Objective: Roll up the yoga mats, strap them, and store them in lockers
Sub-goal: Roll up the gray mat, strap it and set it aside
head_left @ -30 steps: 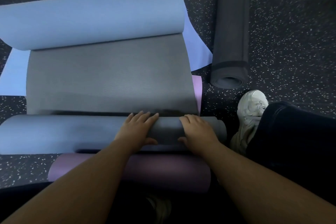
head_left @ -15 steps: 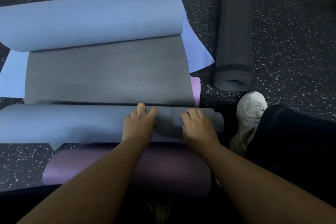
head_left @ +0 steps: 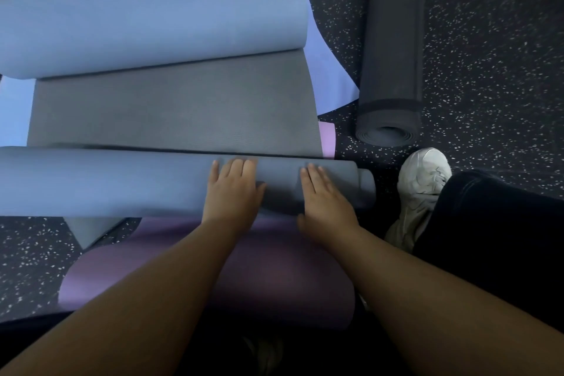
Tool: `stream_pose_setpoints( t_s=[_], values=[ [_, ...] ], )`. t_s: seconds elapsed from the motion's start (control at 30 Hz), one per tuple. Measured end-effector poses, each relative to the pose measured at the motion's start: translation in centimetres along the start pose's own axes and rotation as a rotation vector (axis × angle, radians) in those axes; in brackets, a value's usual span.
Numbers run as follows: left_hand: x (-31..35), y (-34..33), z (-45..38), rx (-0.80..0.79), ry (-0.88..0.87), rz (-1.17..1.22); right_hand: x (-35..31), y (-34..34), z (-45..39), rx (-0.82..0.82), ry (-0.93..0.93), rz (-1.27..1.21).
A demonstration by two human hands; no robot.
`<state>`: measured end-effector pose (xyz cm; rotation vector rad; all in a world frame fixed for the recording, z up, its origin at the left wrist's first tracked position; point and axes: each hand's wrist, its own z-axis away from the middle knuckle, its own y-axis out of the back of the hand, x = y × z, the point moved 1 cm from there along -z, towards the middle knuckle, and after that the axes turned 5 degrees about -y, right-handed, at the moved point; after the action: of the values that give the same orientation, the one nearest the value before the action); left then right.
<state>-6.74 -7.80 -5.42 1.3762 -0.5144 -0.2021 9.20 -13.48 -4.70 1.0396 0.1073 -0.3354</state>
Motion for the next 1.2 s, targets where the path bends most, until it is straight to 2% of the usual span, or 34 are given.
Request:
stream_pose_setpoints(
  t_s=[0.1,0.23,0.37,0.57,0.7,0.8,0.87,0.97,1.07,1.13,1.2],
  values=[
    [-0.3,-1.0,1.0,0.139,-0.134,-0.053,-0.1,0.7,-0.9,-0.016,-0.009,0.008],
    [-0.8,-2.1,2.5,0.194,-0.231,-0.114,0.1,1.0,-1.7,-0.010,-0.012,0.026],
    [-0.8,-3.1,3.1,0.140,-0.277,-0.185,0.2,1.3,-2.5,-0.038,-0.018,0.037],
    [-0.3,-4.0,3.0,-0.062,-0.163,-0.265,0.6,2.1,-3.6,-0.041,0.005,0.038],
    [-0.7,-3.2,1.0,-0.134,-0.151,-0.314,0.4,1.7,-3.1,0.104,0.035,0.020],
    [-0.4,-1.4,-1.0,-0.201,-0.123,-0.344,0.0,0.6,-2.3,0.316,0.076,-0.018],
    [-0.2,-0.3,-2.7,-0.254,-0.138,-0.327,-0.3,-0.1,-2.2,0.373,0.098,-0.008],
    [-0.4,0.9,-5.5,-0.384,-0.116,-0.255,-0.8,-0.7,-2.3,0.338,0.060,0.012],
    [-1.1,1.8,-7.4,-0.442,-0.123,-0.167,-1.5,-0.9,-2.3,0.267,-0.022,0.111],
    [-1.6,1.9,-7.7,-0.429,-0.161,-0.183,-1.5,-1.0,-2.4,0.157,-0.014,0.140],
    [-1.7,1.7,-7.1,-0.320,-0.222,-0.217,-1.5,-0.9,-2.5,0.111,-0.021,0.147]
  ],
)
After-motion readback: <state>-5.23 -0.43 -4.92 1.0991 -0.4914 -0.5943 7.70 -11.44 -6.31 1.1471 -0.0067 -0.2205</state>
